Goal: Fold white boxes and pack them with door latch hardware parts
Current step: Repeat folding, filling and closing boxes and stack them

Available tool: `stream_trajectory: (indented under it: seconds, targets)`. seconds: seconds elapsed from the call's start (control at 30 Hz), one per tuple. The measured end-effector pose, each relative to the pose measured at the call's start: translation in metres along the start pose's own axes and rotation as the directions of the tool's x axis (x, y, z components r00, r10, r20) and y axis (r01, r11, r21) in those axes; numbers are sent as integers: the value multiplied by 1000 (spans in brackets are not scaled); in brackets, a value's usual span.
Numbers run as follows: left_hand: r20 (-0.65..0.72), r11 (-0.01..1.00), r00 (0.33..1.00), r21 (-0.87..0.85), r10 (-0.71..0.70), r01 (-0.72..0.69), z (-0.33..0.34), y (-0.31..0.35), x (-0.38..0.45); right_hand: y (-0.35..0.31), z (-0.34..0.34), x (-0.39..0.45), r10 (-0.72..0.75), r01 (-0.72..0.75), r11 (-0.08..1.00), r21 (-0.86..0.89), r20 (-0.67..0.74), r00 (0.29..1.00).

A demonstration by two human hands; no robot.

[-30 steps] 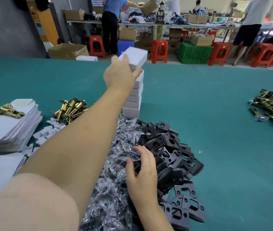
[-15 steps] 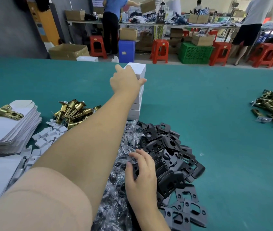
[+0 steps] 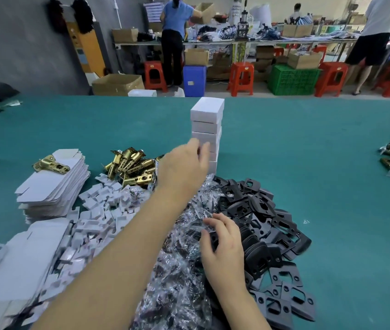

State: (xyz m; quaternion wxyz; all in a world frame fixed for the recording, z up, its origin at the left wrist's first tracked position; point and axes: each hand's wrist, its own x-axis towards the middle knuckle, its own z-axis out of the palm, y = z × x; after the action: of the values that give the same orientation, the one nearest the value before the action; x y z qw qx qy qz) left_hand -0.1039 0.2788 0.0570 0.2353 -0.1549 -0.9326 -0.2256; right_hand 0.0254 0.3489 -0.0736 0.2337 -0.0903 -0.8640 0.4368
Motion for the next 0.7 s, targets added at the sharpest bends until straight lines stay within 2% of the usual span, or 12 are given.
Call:
stream_trajectory:
  seconds: [0.13, 0.23, 0.37, 0.5, 0.7]
  targets:
    - [238, 968, 959, 233, -152, 96, -27, -72, -74, -1, -1, 1, -2, 2, 1000, -14, 36, 999]
    - [198, 859, 923, 468, -329, 206, -59, -129, -99, 0, -3, 0, -5, 6, 1000, -18, 49, 999]
    - [229, 683, 817, 686, -530, 251, -91, -190, -110, -3, -5, -5, -18, 20, 999, -31, 64, 998]
    - [267, 633, 759, 737, -594, 236, -98, -219, -122, -3, -9, -11, -53, 55, 998, -38, 58, 997]
    - [251, 665, 763, 687, -595, 293, -100, -224, -127, -2, -11, -13, -43, 46, 998, -50, 74, 996]
